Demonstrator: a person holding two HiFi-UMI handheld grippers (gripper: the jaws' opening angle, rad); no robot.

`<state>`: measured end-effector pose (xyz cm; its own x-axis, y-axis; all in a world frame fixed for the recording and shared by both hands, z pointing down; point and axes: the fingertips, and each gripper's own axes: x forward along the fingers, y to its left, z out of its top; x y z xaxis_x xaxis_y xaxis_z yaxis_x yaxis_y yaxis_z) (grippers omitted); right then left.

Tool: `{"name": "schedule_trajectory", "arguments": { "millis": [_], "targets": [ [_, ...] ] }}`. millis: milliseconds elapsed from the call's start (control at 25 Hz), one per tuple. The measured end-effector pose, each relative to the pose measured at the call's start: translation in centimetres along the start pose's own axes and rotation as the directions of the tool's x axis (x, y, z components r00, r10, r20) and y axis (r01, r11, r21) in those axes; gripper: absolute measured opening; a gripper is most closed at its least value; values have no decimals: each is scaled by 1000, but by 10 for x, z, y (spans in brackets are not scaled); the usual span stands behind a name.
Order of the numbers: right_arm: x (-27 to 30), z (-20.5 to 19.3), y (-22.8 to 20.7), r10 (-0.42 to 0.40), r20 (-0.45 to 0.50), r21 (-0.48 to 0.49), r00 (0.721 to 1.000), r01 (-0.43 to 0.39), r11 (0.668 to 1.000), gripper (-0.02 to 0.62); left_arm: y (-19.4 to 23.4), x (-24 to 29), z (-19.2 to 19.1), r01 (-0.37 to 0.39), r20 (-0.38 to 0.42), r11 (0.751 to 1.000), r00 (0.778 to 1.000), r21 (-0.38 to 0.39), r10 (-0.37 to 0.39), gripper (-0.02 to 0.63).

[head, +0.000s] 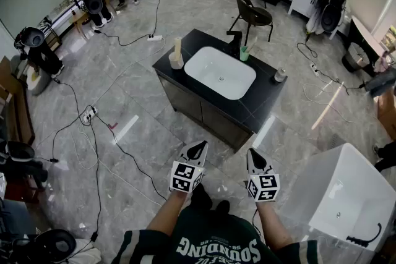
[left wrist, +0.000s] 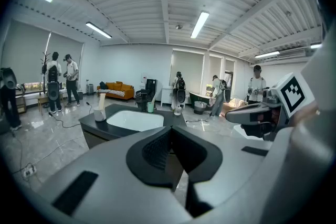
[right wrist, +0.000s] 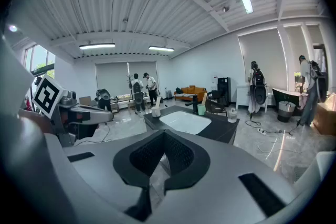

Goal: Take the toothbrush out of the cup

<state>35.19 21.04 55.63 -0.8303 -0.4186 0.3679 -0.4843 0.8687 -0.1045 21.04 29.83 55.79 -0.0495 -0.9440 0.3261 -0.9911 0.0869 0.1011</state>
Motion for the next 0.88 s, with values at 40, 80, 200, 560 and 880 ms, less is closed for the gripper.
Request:
{"name": "schedule_trajectory", "arguments": {
  "millis": [40, 80, 200, 560, 880],
  "targets": [
    [-6, 1, 0, 12, 16, -2, 1000, -12, 1000, 40, -6, -2, -1, -2, 0, 1000, 1000, 7, 2, 11],
    [-12, 1, 0, 23, 30, -5, 999, -23, 1000, 40, -13, -4, -2, -4, 0, 1000, 1000, 12, 4, 11],
    [-34, -2, -4, 44, 61, -18, 997, -43, 999, 43, -37, -14, -5, -10, 8, 1000, 1000, 26, 10, 11],
    [-84, -4, -19, 9, 118, -28, 993, -6, 1000, 43, -86, -30, -5, -16, 47, 999, 999, 30, 15, 11],
    [-107, -4, -30, 11, 125, -20, 992, -8, 1000, 43, -121, -28, 1, 18, 61, 997, 998, 73, -22, 12]
  ]
}}
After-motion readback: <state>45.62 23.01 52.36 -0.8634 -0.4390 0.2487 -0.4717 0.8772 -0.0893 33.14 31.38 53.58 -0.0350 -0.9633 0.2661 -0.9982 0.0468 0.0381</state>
